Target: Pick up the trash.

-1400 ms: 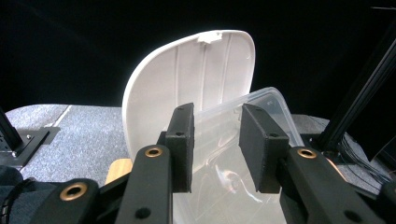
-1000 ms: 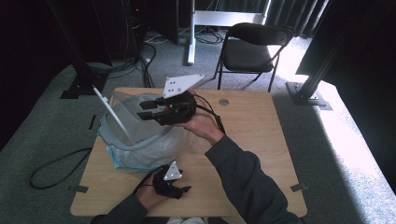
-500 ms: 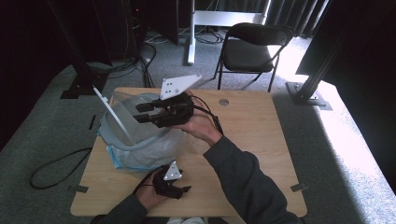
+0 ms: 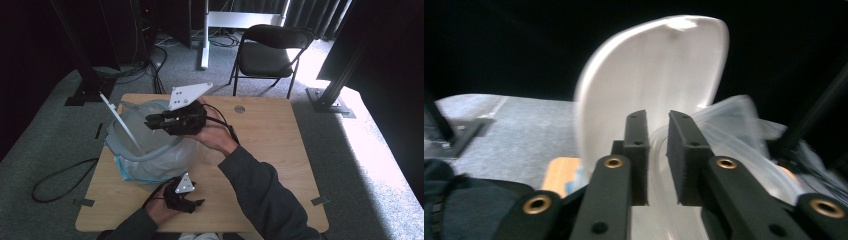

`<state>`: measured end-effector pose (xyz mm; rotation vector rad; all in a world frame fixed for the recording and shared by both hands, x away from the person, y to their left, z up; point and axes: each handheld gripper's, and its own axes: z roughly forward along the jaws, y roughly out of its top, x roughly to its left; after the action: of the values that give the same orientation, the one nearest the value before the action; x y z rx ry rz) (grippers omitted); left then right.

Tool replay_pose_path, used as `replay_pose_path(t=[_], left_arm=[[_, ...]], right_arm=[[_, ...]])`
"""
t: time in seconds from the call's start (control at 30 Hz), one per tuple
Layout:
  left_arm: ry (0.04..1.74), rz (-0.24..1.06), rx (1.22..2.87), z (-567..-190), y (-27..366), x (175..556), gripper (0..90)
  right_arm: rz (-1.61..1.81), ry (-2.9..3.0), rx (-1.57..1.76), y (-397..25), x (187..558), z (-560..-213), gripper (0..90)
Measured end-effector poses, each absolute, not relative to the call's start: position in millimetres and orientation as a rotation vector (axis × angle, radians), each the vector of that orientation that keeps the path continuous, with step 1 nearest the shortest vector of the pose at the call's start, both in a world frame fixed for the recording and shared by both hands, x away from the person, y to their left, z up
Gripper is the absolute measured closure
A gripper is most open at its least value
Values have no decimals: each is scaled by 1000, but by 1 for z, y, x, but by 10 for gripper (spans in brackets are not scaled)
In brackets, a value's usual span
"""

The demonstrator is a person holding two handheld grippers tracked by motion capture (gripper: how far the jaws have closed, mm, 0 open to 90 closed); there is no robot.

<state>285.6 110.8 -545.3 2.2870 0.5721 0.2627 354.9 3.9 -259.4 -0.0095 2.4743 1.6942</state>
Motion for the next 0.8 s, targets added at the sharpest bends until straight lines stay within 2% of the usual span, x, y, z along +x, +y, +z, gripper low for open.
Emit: replay_pose_path(t=[0.7, 0.77, 0.8], left_arm=[[572, 261, 2288, -545, 111, 286, 289], [574, 261, 2287, -545, 111, 285, 289], [571, 262, 2290, -545, 111, 286, 289]], right_arm=[[1823, 2288, 90, -8, 355, -245, 835], [1827, 2277, 108, -9, 355, -244, 818], [1832, 2271, 113, -9, 356, -244, 767]])
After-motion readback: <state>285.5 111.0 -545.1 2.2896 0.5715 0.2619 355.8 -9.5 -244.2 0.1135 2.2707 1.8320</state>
